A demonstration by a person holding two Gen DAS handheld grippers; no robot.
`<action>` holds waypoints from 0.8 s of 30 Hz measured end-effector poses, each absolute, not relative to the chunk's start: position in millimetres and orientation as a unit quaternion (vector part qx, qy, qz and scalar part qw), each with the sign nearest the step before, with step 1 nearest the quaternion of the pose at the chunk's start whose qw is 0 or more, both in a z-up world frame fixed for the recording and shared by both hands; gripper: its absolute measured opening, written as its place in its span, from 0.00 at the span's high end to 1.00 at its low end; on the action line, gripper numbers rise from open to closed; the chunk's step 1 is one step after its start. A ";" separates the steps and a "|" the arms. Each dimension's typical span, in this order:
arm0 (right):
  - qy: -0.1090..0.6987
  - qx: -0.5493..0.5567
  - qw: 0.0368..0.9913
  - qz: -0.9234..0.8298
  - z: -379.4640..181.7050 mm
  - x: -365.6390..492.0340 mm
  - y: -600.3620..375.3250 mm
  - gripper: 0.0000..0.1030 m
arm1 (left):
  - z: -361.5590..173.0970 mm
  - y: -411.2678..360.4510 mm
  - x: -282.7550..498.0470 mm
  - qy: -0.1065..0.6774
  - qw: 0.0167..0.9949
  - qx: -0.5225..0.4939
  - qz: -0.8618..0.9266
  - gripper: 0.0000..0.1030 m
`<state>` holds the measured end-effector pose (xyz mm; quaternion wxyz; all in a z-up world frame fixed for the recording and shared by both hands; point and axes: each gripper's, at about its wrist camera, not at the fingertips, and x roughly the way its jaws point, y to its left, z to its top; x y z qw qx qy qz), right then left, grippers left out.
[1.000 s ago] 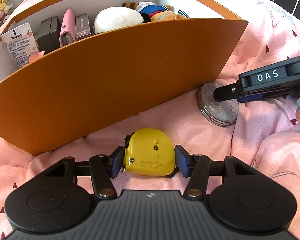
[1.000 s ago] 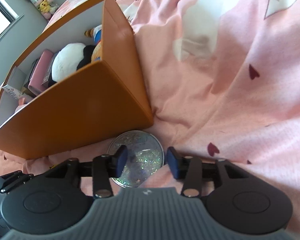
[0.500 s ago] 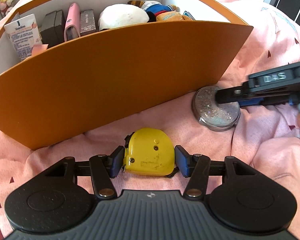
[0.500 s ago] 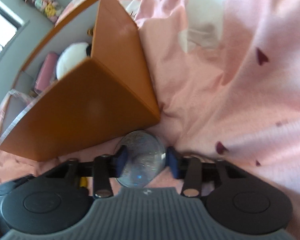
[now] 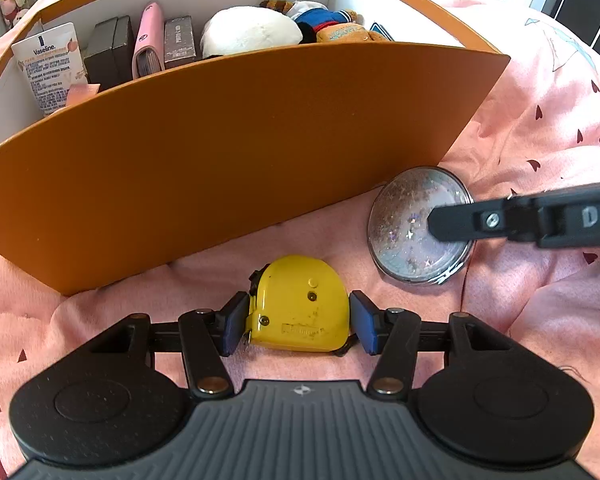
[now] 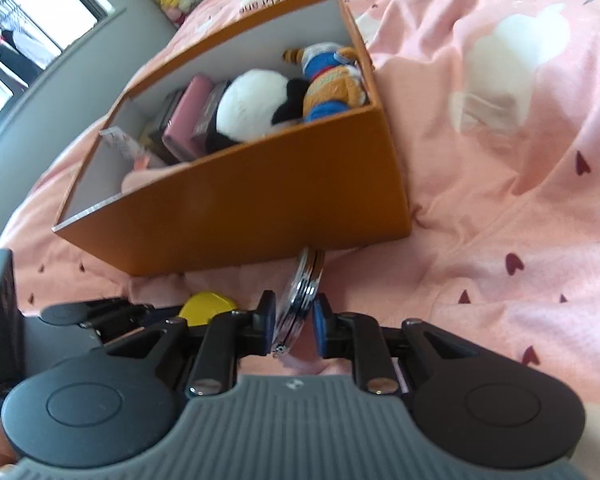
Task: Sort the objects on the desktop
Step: 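Lift the tape measure and mirror and carry them over the orange box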
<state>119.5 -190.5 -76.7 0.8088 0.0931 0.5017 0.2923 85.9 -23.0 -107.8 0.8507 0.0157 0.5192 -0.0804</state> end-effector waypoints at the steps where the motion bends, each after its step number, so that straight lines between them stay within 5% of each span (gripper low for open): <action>1: 0.506 0.092 0.807 0.291 -79.6 121.5 -188.9 0.80 | -107.7 -23.0 85.9 0.519 0.851 0.015 -0.081 0.39; 24: 0.459 0.054 0.816 0.346 -25.1 104.3 -186.0 0.86 | -63.0 -12.2 72.9 0.507 0.855 -0.010 -0.107 0.39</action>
